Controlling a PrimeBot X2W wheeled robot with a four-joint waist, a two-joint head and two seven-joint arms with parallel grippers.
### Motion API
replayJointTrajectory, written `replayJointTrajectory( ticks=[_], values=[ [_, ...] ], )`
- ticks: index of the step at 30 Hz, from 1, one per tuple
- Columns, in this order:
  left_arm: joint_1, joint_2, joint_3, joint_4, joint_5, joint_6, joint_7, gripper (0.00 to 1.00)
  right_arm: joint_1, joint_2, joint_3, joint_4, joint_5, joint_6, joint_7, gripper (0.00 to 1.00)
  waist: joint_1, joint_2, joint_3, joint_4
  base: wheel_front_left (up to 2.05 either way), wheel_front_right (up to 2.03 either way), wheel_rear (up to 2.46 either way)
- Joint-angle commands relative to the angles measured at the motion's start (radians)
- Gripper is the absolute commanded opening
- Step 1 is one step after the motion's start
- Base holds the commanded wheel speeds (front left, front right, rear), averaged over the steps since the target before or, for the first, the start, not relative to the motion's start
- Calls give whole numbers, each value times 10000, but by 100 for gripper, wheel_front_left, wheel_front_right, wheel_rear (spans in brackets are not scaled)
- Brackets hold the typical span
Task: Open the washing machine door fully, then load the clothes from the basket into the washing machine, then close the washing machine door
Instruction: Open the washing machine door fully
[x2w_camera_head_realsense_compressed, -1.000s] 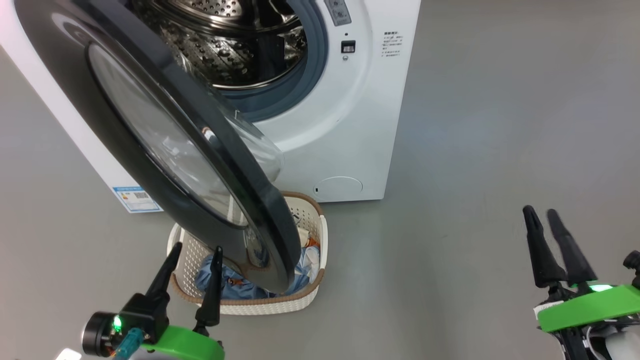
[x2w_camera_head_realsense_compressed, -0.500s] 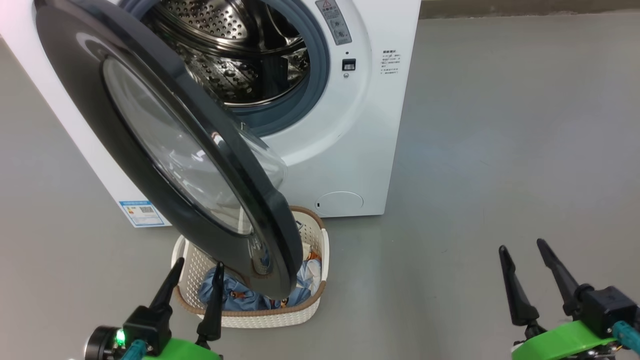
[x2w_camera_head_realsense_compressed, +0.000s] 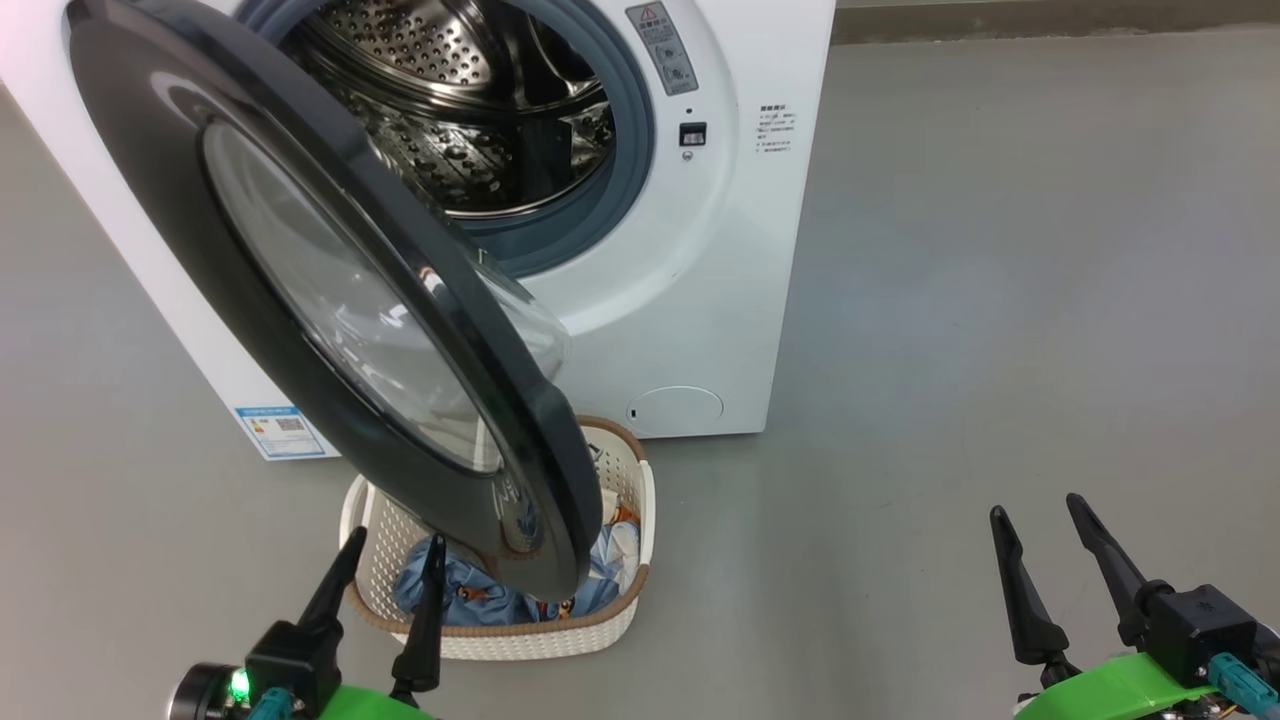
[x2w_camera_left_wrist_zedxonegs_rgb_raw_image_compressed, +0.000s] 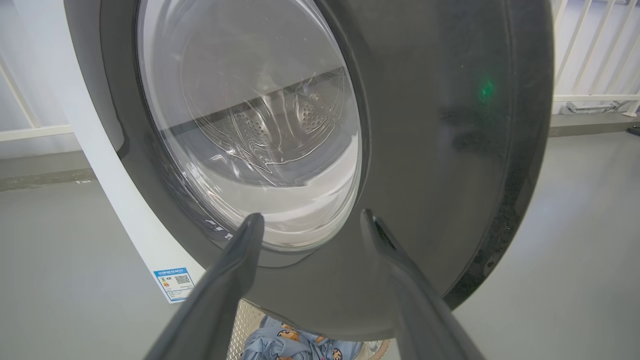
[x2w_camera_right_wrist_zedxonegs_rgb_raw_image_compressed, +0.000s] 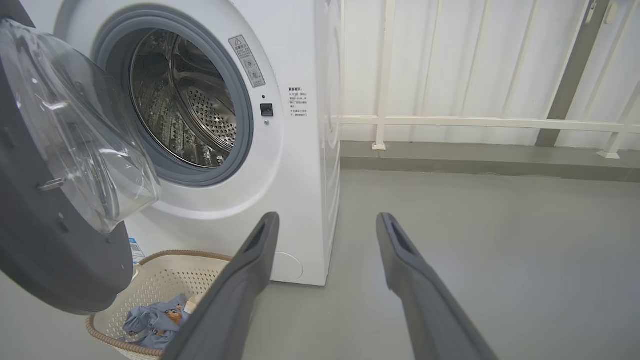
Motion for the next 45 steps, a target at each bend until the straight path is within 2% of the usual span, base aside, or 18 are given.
replayJointTrajectory(
  ticks=[1, 12, 13, 14, 15, 16, 28, 35, 41, 45],
  values=[
    [-157, 154, 347, -188, 6, -24, -80, 100, 23, -48, 213, -255, -49, 29, -119, 100, 0, 0, 6, -10, 0, 0, 0],
    [-204, 154, 404, -144, 56, 23, -80, 100, 44, 0, 206, -322, -84, 29, -121, 100, 0, 0, 20, -79, 0, 0, 0],
    [-209, 154, 409, -140, 58, 26, -80, 95, 37, 1, 217, -320, -87, 29, -121, 100, 0, 0, 23, -85, 0, 0, 0],
    [-211, 154, 416, -136, 64, 30, -80, 46, 31, 2, 225, -322, -89, 29, -121, 100, 0, 0, 25, -91, 0, 0, 0],
    [-212, 154, 425, -130, 70, 35, -80, 10, 27, 6, 232, -328, -91, 29, -121, 100, 0, 0, 26, -99, 0, 0, 0],
    [-210, 154, 433, -125, 73, 39, -80, 0, 28, 11, 238, -329, -93, 29, -121, 100, 0, 0, 24, -106, 0, 0, 0],
    [-442, 157, 586, -307, 116, 136, -80, 0, -4, 85, 207, -424, -176, 29, -122, 100, 0, 0, 111, -150, 0, 0, 0],
    [-1240, 209, 965, -1132, 351, 660, -80, 0, -50, 145, 218, -553, -231, 29, -122, 100, 0, 0, 268, -124, 0, 0, 0],
    [-2469, 315, 1269, -2477, 670, 1219, -80, 0, -40, 185, 218, -618, -219, 29, -122, 100, 0, 0, 345, -122, 0, 0, 0],
    [-3241, 313, 1131, -3431, 914, 1412, -71, 0, -9, 225, 196, -670, -228, 29, -122, 100, 0, 0, 360, -138, 0, 0, 0]
  ],
)
